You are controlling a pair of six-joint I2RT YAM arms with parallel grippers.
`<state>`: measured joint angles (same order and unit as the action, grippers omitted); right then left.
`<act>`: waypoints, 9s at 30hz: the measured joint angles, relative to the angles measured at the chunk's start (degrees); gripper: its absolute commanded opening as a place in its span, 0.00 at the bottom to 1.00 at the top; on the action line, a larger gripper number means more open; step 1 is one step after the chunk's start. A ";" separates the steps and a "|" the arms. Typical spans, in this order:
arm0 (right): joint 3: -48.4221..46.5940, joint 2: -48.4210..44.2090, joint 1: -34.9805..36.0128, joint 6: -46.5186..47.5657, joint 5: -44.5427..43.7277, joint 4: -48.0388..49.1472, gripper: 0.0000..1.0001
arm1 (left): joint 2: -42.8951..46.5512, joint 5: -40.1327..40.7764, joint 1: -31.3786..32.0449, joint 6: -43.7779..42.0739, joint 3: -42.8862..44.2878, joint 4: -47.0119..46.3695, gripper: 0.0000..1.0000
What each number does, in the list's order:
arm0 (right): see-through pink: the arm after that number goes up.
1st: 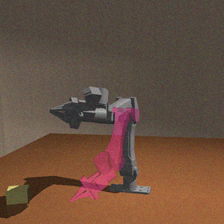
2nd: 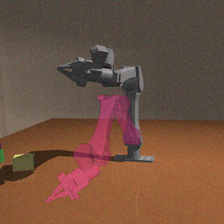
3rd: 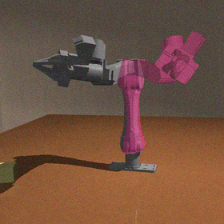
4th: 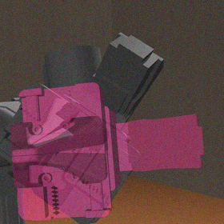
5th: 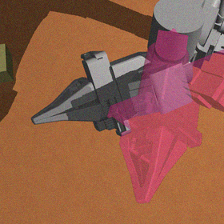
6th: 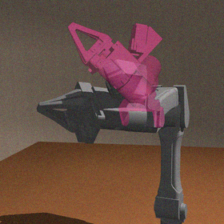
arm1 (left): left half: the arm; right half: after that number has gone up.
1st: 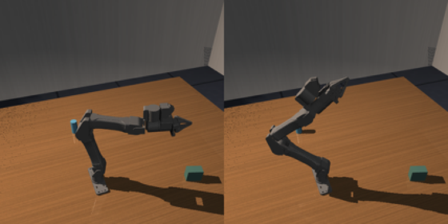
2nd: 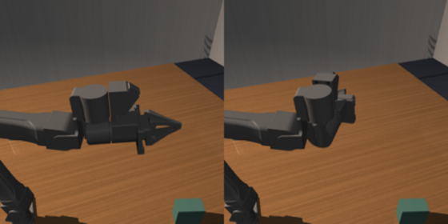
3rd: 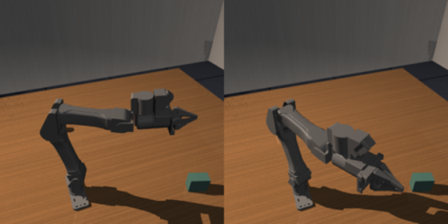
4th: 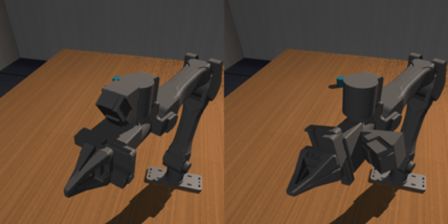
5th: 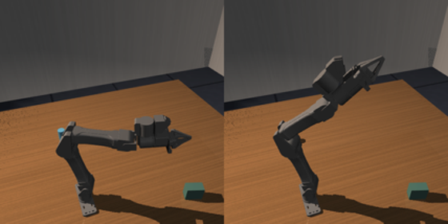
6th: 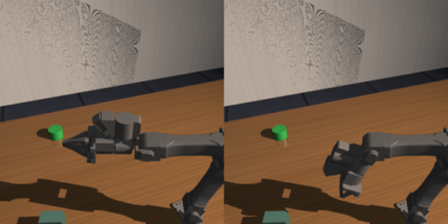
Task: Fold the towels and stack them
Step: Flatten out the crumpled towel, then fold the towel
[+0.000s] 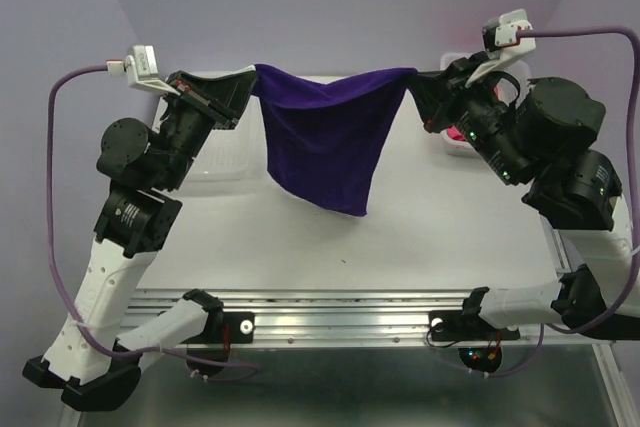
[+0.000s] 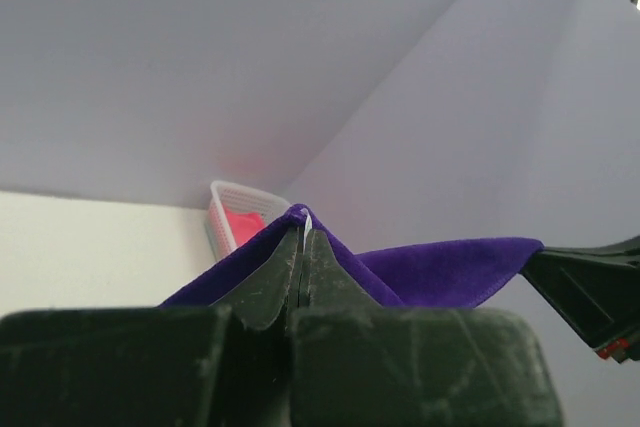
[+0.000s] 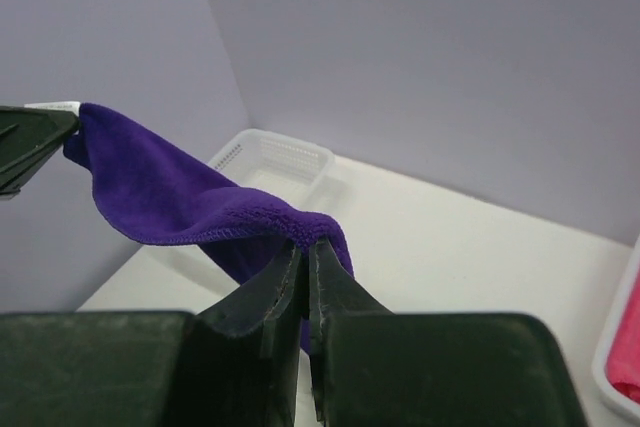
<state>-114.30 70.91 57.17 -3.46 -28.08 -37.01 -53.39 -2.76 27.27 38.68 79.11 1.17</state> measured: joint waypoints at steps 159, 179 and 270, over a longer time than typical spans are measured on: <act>63.17 3.69 -14.73 -17.20 20.39 8.96 0.01 | -27.80 -16.92 -15.37 -0.02 -36.50 -4.72 0.00; 68.39 7.96 -12.57 -21.35 22.51 11.06 0.27 | -29.07 -15.89 -14.93 0.09 -43.04 -5.44 0.00; 43.08 40.17 -39.74 -18.60 20.28 25.16 0.08 | -74.99 3.17 -5.84 -18.08 18.78 12.26 0.00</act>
<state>-71.22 111.09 17.43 -22.06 -7.79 -11.86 -128.38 0.40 21.43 20.60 97.89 13.43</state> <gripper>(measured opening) 0.231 0.026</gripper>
